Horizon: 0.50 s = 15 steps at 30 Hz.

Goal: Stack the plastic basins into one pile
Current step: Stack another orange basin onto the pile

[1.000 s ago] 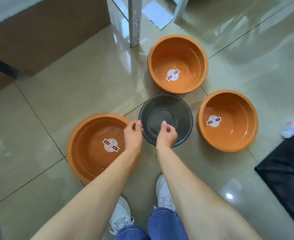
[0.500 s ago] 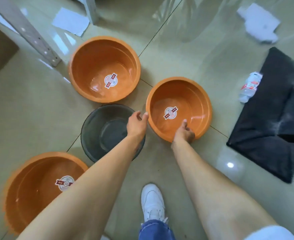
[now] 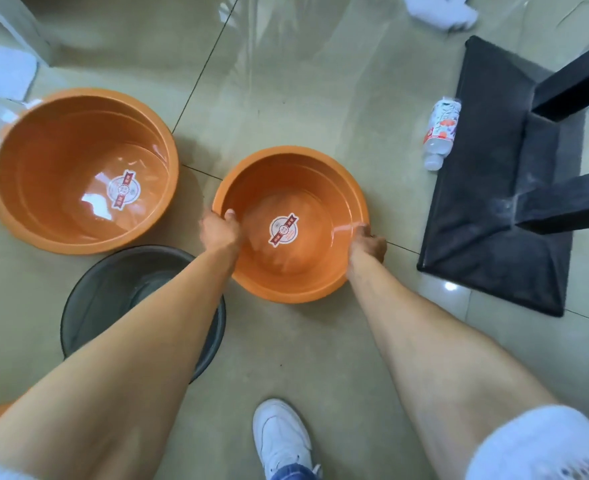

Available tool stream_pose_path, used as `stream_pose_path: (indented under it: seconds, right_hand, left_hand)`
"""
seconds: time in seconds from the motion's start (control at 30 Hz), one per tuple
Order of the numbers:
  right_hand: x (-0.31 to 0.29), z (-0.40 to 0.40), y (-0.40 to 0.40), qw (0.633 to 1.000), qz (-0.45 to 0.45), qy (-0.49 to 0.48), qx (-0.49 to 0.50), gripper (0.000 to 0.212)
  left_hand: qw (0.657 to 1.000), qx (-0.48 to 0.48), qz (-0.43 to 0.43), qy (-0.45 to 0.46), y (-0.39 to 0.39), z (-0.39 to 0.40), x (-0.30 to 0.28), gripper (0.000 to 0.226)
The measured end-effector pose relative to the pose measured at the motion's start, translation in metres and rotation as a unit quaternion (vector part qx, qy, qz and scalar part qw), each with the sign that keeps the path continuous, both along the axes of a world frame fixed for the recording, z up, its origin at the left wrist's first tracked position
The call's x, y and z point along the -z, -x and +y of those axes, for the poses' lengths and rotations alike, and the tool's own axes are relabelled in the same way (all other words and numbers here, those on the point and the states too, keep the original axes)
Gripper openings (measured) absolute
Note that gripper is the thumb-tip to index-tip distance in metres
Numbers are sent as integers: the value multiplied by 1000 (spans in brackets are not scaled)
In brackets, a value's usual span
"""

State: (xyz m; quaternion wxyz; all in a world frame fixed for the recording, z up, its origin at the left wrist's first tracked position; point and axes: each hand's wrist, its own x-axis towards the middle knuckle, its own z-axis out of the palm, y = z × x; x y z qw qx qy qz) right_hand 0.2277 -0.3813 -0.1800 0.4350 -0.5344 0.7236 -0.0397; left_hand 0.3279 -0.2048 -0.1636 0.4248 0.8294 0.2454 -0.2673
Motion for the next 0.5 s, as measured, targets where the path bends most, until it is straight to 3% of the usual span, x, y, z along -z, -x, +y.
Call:
stream_pose_path:
  seconds: [0.23,0.5]
  right_hand:
    - [-4,2,7,998,-36,-38,27,47]
    - [-53,15,2,998,-48,47,11,43]
  left_hand:
    - [999,-45,20,-10,11,0,-4,38]
    - [995,-73,-74,-5,18,16,-46,33]
